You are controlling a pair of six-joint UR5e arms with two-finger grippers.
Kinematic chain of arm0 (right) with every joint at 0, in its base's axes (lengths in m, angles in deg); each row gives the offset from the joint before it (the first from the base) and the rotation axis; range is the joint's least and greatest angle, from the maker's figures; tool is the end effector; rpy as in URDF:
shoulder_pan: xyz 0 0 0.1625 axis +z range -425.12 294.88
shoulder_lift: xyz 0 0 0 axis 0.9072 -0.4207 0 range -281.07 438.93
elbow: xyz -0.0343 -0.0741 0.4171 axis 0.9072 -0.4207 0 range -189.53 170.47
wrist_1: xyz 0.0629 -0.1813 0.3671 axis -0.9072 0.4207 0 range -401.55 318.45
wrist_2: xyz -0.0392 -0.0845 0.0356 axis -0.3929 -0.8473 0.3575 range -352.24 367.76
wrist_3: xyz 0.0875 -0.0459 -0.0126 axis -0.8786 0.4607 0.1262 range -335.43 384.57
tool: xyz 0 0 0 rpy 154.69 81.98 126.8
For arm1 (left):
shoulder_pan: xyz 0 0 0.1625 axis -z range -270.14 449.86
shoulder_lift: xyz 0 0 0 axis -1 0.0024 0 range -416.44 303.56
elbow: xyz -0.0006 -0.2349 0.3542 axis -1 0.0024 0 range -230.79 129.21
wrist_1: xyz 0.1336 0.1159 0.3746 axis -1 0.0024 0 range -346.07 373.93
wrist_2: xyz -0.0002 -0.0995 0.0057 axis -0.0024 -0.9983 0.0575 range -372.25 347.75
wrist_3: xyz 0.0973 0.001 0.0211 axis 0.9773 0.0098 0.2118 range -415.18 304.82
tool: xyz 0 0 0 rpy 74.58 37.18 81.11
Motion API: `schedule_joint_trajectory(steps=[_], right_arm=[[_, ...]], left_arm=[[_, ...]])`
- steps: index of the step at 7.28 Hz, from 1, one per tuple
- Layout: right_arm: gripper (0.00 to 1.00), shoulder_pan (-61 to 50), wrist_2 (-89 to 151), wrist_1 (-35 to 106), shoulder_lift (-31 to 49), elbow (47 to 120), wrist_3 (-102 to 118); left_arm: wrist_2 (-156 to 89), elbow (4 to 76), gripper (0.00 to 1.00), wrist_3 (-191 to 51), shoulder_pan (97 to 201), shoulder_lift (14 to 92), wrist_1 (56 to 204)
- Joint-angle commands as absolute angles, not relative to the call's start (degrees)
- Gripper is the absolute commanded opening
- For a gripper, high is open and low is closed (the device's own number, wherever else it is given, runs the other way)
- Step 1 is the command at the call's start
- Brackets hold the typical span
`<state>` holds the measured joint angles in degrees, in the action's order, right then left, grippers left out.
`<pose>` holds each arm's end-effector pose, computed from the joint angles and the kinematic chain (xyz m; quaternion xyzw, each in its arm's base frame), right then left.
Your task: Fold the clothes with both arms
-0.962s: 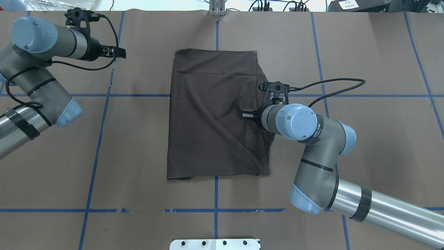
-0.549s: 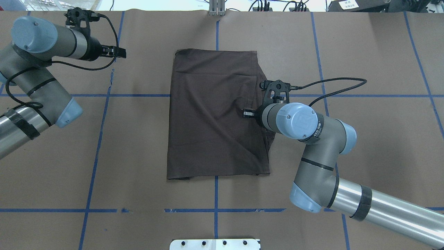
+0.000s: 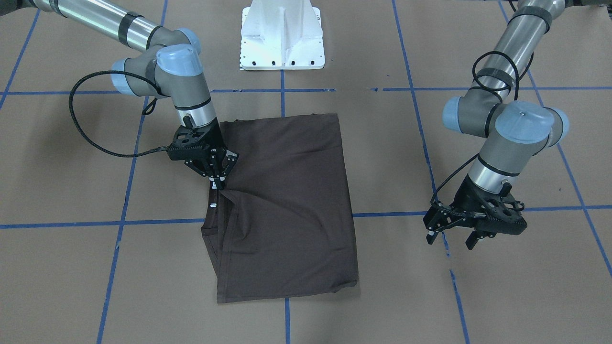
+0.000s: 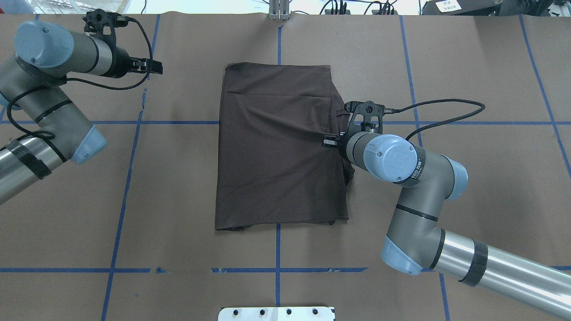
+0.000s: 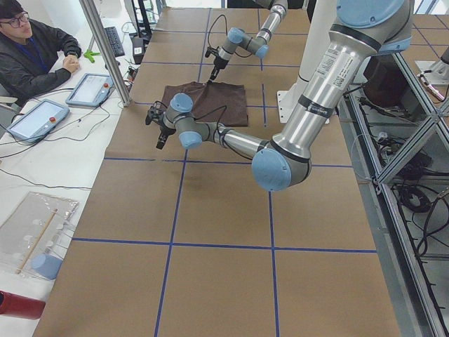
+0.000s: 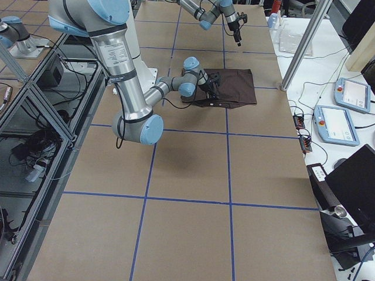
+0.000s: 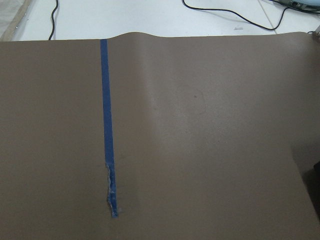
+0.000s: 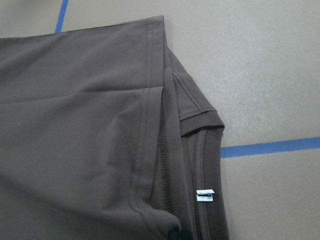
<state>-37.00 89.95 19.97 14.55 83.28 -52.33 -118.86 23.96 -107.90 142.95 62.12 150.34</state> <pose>-0.5179 -0.4434 0.3293 0.2234 -0.4239 0.1468 0.8653 0.3471 -0.6367 0.4075 0.2611 0.4361 -0.0468 0.8599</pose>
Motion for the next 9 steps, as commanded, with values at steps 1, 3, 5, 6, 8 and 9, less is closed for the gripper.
schedule_joint_trajectory(steps=[1,3,5,6,8,9], right_arm=[[0.99,-39.4,86.8,20.0,13.7,83.3,-51.5],[1.00,-38.6,90.9,21.0,13.9,87.6,-49.7],[1.00,-38.0,95.0,23.7,9.4,95.5,-48.6],[1.00,-38.1,95.0,23.4,6.3,98.7,-50.6],[0.99,-40.1,95.4,23.2,1.9,103.9,-61.2],[0.98,-40.8,95.2,23.1,1.8,104.2,-64.1]], left_arm=[[-118.9,23.8,1.00,-107.8,142.9,62.1,150.3],[-119.0,24.3,1.00,-107.7,142.8,62.2,150.3],[-121.0,29.9,1.00,-111.9,139.7,60.3,149.8],[-120.5,35.6,1.00,-118.7,135.2,57.7,149.7],[-116.2,44.8,1.00,-132.6,125.6,52.3,149.7],[-113.8,49.4,0.90,-138.1,121.1,49.2,149.7]])
